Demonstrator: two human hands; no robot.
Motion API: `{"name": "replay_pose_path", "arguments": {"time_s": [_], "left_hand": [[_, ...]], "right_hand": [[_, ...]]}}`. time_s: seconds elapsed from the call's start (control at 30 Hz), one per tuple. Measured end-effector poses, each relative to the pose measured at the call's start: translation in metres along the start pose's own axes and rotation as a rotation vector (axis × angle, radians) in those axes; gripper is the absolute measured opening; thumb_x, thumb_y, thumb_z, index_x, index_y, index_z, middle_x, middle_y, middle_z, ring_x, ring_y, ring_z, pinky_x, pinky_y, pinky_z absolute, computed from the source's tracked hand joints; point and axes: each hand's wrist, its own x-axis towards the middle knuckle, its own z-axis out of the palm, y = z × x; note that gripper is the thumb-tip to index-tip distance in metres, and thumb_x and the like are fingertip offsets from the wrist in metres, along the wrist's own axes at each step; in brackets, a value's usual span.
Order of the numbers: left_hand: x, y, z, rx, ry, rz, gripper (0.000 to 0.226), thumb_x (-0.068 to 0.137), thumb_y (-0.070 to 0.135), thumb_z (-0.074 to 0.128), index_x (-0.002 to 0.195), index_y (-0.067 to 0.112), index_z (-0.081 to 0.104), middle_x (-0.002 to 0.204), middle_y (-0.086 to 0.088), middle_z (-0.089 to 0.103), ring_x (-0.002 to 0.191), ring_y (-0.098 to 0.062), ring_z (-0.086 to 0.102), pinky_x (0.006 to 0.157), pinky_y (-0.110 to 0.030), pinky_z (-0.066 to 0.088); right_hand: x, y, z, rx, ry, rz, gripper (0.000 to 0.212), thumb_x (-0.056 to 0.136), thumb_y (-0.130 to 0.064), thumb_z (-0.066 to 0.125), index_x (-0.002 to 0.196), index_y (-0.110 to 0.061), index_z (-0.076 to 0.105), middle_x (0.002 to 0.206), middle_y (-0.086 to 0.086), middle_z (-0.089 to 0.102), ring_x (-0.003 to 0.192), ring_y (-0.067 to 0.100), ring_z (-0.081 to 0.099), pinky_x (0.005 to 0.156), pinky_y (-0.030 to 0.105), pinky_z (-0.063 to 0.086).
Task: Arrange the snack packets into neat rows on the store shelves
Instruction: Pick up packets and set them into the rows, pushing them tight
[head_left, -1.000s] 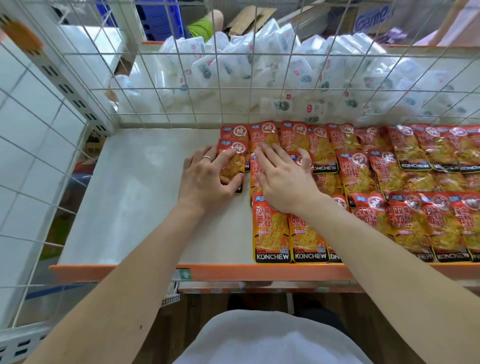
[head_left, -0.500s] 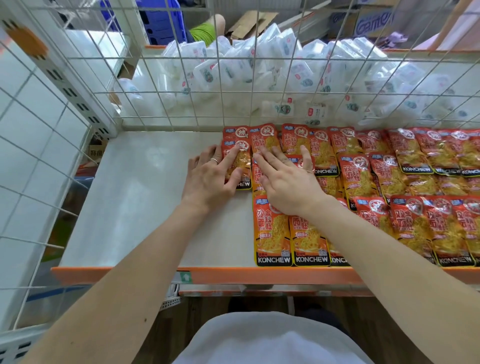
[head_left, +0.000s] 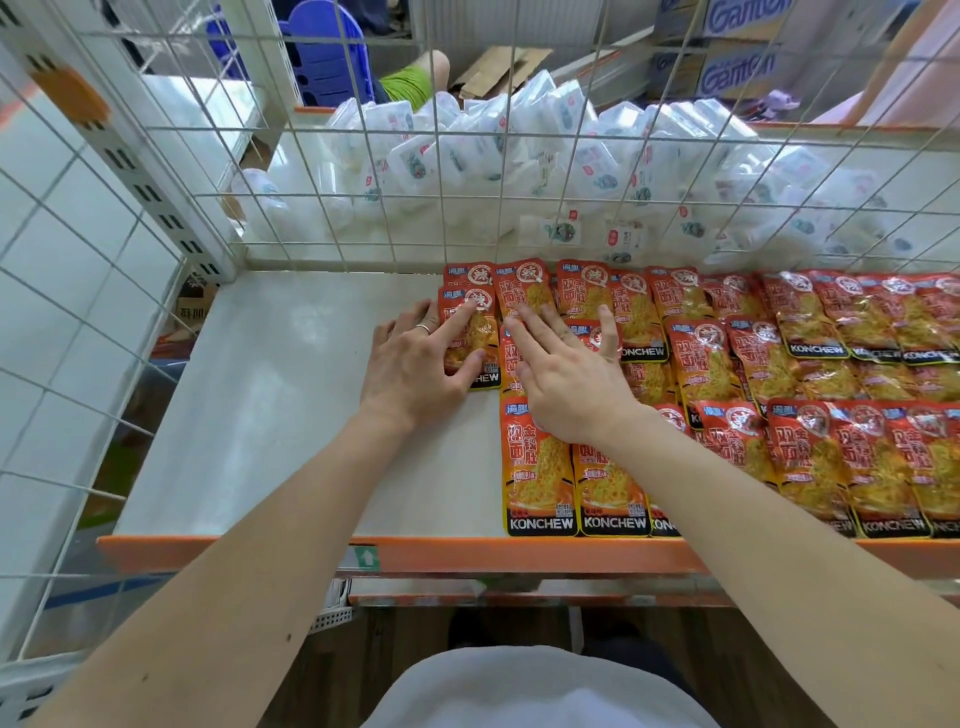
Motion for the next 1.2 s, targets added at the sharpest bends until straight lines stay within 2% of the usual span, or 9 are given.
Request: {"name": "replay_pose_path", "arguments": {"time_s": [0.17, 0.27, 0.37, 0.63, 0.77, 0.9, 1.03, 1.1, 1.2], "left_hand": [[0.000, -0.001, -0.001, -0.008, 0.048, -0.011, 0.072, 0.091, 0.064, 0.036, 0.155, 0.030, 0.032, 0.145, -0.009, 0.054, 0.135, -0.029, 0.044, 0.104, -0.046, 0.035], [-0.003, 0.002, -0.009, -0.013, 0.144, -0.042, 0.069, 0.094, 0.060, 0.033, 0.148, 0.018, 0.041, 0.141, -0.011, 0.057, 0.130, -0.035, 0.049, 0.100, -0.049, 0.038], [-0.010, 0.023, -0.022, -0.044, 0.258, 0.034, 0.059, 0.096, 0.054, 0.037, 0.138, 0.015, 0.052, 0.136, -0.006, 0.061, 0.128, -0.031, 0.053, 0.099, -0.047, 0.035], [-0.039, 0.117, -0.051, 0.016, 0.149, 0.049, 0.066, 0.095, 0.065, 0.027, 0.147, 0.029, 0.045, 0.156, -0.002, 0.041, 0.144, -0.033, 0.033, 0.110, -0.054, 0.029], [-0.054, 0.176, -0.066, 0.058, 0.164, 0.048, 0.068, 0.093, 0.068, 0.025, 0.149, 0.033, 0.040, 0.159, -0.002, 0.035, 0.146, -0.035, 0.029, 0.112, -0.059, 0.027], [-0.072, 0.258, -0.069, 0.051, 0.148, 0.059, 0.073, 0.092, 0.070, 0.019, 0.153, 0.031, 0.032, 0.160, -0.006, 0.033, 0.147, -0.035, 0.028, 0.113, -0.060, 0.026], [-0.097, 0.353, -0.062, 0.033, 0.171, 0.110, 0.074, 0.092, 0.067, 0.022, 0.147, 0.021, 0.041, 0.153, -0.014, 0.042, 0.143, -0.041, 0.035, 0.109, -0.061, 0.031], [-0.108, 0.395, -0.060, 0.010, 0.189, 0.128, 0.078, 0.090, 0.069, 0.019, 0.148, 0.022, 0.042, 0.155, -0.013, 0.041, 0.143, -0.041, 0.034, 0.109, -0.060, 0.031], [-0.125, 0.447, -0.054, -0.023, 0.151, 0.122, 0.080, 0.088, 0.073, 0.012, 0.155, 0.033, 0.029, 0.164, -0.003, 0.025, 0.150, -0.033, 0.021, 0.116, -0.056, 0.020]], "right_hand": [[-0.006, 0.007, -0.008, 0.121, 0.070, -0.007, 0.055, 0.106, -0.039, 0.020, 0.159, -0.031, 0.008, 0.167, -0.009, -0.003, 0.153, 0.009, -0.004, 0.119, 0.056, -0.014], [-0.016, 0.017, -0.017, 0.194, 0.148, 0.043, 0.055, 0.105, -0.046, 0.025, 0.158, -0.033, 0.017, 0.167, -0.008, 0.002, 0.154, 0.010, -0.003, 0.121, 0.055, -0.007], [-0.025, 0.027, -0.025, 0.221, 0.189, 0.118, 0.066, 0.097, -0.059, 0.022, 0.157, -0.033, 0.021, 0.167, -0.009, 0.005, 0.154, 0.014, -0.001, 0.120, 0.058, -0.001], [-0.083, 0.057, -0.059, 0.226, 0.296, 0.110, 0.070, 0.093, -0.067, 0.019, 0.157, -0.037, 0.020, 0.167, -0.010, 0.008, 0.154, 0.017, 0.005, 0.120, 0.060, 0.004], [-0.137, 0.094, -0.077, 0.242, 0.362, 0.099, 0.071, 0.092, -0.069, 0.015, 0.156, -0.038, 0.022, 0.166, -0.008, 0.012, 0.154, 0.017, 0.007, 0.120, 0.058, 0.002], [-0.207, 0.155, -0.088, 0.350, 0.349, 0.154, 0.060, 0.100, -0.065, 0.026, 0.155, -0.041, 0.024, 0.166, -0.011, 0.010, 0.154, 0.014, 0.003, 0.121, 0.054, -0.003], [-0.276, 0.221, -0.093, 0.427, 0.434, 0.164, 0.064, 0.092, -0.069, 0.027, 0.150, -0.044, 0.036, 0.165, -0.008, 0.019, 0.153, 0.017, 0.012, 0.121, 0.054, 0.001], [-0.306, 0.248, -0.095, 0.418, 0.469, 0.169, 0.056, 0.096, -0.065, 0.035, 0.149, -0.045, 0.038, 0.164, -0.008, 0.023, 0.152, 0.018, 0.014, 0.121, 0.049, 0.002], [-0.345, 0.277, -0.099, 0.372, 0.520, 0.179, 0.051, 0.100, -0.056, 0.043, 0.148, -0.039, 0.043, 0.164, -0.006, 0.025, 0.152, 0.019, 0.016, 0.119, 0.037, -0.001]]}}
